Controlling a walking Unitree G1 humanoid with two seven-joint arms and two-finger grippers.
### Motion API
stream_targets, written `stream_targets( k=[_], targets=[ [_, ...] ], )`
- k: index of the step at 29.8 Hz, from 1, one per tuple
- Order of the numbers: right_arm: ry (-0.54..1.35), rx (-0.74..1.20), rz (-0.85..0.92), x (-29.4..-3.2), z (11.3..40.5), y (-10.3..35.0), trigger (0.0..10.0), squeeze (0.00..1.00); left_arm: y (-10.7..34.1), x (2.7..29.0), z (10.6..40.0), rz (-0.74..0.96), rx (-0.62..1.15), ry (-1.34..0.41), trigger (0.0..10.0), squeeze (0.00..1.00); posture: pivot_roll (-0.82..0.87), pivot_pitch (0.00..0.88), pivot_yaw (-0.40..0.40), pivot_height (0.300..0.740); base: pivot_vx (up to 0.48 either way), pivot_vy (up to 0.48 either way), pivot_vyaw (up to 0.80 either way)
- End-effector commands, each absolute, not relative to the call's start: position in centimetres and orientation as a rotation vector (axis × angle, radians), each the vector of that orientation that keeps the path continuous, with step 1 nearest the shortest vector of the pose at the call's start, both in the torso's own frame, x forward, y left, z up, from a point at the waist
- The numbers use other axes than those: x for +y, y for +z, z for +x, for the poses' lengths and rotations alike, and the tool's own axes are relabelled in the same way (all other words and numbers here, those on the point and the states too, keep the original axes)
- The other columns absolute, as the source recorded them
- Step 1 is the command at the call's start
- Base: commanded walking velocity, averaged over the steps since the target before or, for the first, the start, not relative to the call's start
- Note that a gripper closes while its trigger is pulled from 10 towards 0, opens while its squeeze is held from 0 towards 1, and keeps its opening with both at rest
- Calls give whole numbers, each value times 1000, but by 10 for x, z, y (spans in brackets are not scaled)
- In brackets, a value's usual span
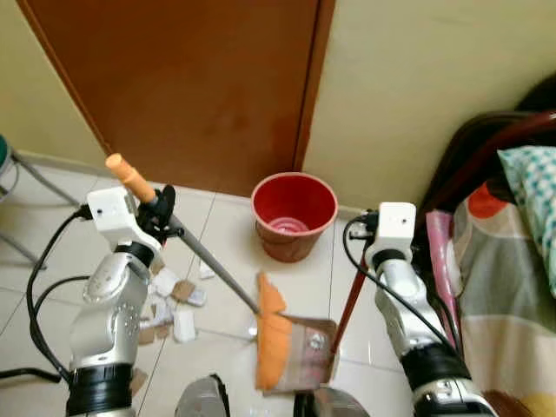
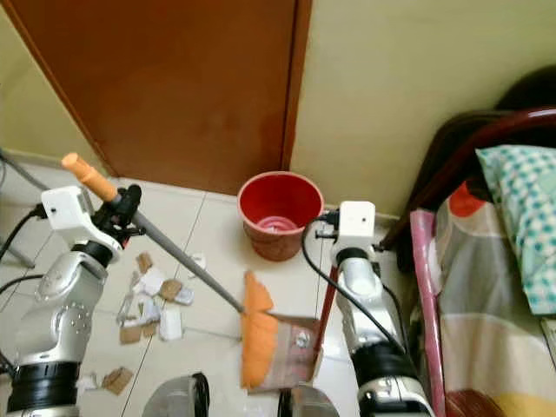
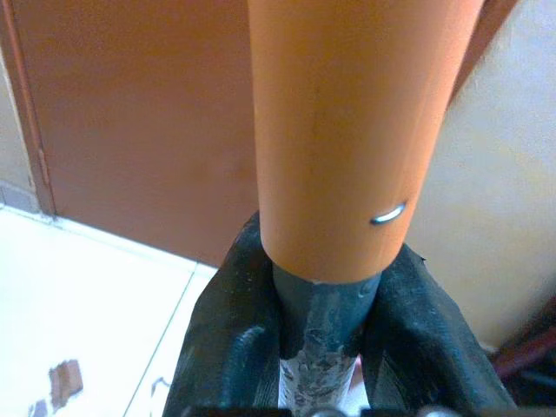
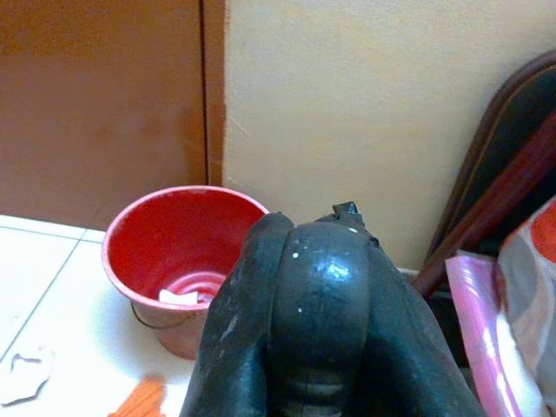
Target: Sweep floor
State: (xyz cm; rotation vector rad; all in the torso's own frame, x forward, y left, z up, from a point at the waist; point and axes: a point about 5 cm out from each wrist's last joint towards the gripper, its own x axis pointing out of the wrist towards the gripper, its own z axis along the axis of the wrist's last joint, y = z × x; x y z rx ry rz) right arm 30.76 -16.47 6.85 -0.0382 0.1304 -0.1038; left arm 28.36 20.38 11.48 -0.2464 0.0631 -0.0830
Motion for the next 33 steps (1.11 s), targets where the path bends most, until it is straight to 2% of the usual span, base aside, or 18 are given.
stream_targets(
  k=[1,5,8,11,14,20,27,33],
  targets=[
    [-132,98,-15,-178,304,75,10000,0,108,202,277,-212,105,-115,10000,0,24,120,-32,740,0,0,0],
    [-116,61,36,-179,299,80,10000,0,94,205,269,-180,156,-105,10000,0,23,120,-33,740,0,0,0],
    [-82,13,79,-173,298,93,10000,0,83,211,262,-46,186,-96,10000,0,22,116,-33,740,0,0,0],
    [-60,-18,92,-169,299,101,10000,0,79,212,260,-5,195,-92,10000,0,28,111,-33,740,0,0,0],
    [-12,-109,88,-161,310,131,10000,0,73,220,260,59,214,-37,10000,0,23,111,-25,740,0,0,0],
    [41,-163,146,-158,326,168,10000,0,69,224,260,108,225,32,10000,0,17,105,-28,740,0,0,0],
    [104,-208,175,-147,332,192,10000,0,63,227,260,139,241,94,10000,0,11,101,-35,740,0,0,0],
    [127,-259,245,-143,340,223,10000,0,59,216,262,122,243,90,10000,0,8,100,-38,740,0,0,0]
  ],
)
